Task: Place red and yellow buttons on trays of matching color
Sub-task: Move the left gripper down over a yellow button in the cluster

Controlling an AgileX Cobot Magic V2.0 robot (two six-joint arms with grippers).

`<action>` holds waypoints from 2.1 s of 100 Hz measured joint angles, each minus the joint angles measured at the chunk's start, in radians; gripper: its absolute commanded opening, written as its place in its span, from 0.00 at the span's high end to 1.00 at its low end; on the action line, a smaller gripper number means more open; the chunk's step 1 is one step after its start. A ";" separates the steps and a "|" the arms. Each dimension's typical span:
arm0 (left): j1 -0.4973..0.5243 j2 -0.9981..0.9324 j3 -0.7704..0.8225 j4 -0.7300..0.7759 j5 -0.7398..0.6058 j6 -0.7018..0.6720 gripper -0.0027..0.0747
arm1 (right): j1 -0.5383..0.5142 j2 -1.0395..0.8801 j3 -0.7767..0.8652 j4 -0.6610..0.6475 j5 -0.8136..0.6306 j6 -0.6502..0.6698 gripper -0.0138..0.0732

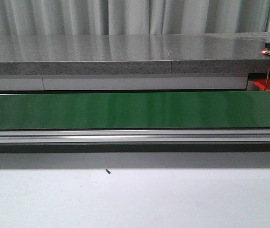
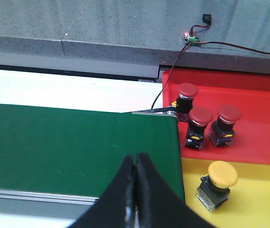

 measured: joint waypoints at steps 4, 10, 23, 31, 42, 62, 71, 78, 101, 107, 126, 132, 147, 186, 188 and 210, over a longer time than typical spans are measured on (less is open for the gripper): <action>0.000 0.039 -0.014 0.000 0.000 -0.005 0.99 | 0.000 0.000 0.000 0.000 0.000 0.000 0.98; 0.000 0.095 -0.039 0.000 0.000 -0.010 0.99 | 0.000 0.000 0.000 0.000 -0.002 0.000 0.98; 0.002 0.197 -0.080 0.000 -0.014 -0.015 0.99 | 0.000 0.000 0.000 0.002 -0.002 0.000 0.98; 0.026 0.257 -0.109 0.000 -0.019 -0.021 0.99 | 0.000 0.000 0.000 0.002 -0.002 0.000 0.98; 0.101 0.333 -0.146 0.000 -0.025 -0.027 0.99 | 0.000 0.000 0.001 0.002 -0.002 0.000 0.98; 0.280 0.455 -0.202 0.000 -0.025 -0.028 0.94 | 0.000 0.000 0.001 0.002 -0.002 0.000 0.98; 0.352 0.510 -0.219 0.000 -0.025 -0.028 0.80 | 0.000 0.000 0.001 0.002 -0.002 0.000 0.98; 0.404 0.558 -0.229 0.000 -0.025 -0.026 0.60 | 0.000 0.000 0.001 0.002 -0.002 0.000 0.98; 0.527 0.681 -0.256 0.000 -0.027 -0.022 0.10 | 0.000 0.000 0.001 0.002 -0.002 -0.002 0.98; 0.555 0.712 -0.271 0.000 -0.020 -0.021 0.12 | 0.000 0.000 0.001 0.002 -0.002 -0.002 0.98; 0.619 0.843 -0.344 0.000 0.028 -0.021 0.16 | 0.000 0.000 0.001 0.002 -0.002 -0.002 0.98; 0.634 0.884 -0.370 0.000 0.048 -0.021 0.16 | 0.000 0.000 0.001 0.002 -0.002 -0.002 0.98; 0.658 0.994 -0.447 0.000 0.074 -0.021 0.16 | 0.000 0.000 0.001 0.002 -0.002 -0.002 0.98; 0.670 1.221 -0.673 0.010 0.102 -0.021 0.16 | 0.000 0.000 0.001 0.002 -0.002 -0.002 0.98; 0.670 1.233 -0.682 0.010 0.102 -0.021 0.16 | 0.000 0.000 0.001 0.002 -0.002 -0.002 0.98; 0.670 1.345 -0.754 0.010 0.108 -0.021 0.16 | 0.000 0.000 0.001 0.002 -0.002 -0.002 0.98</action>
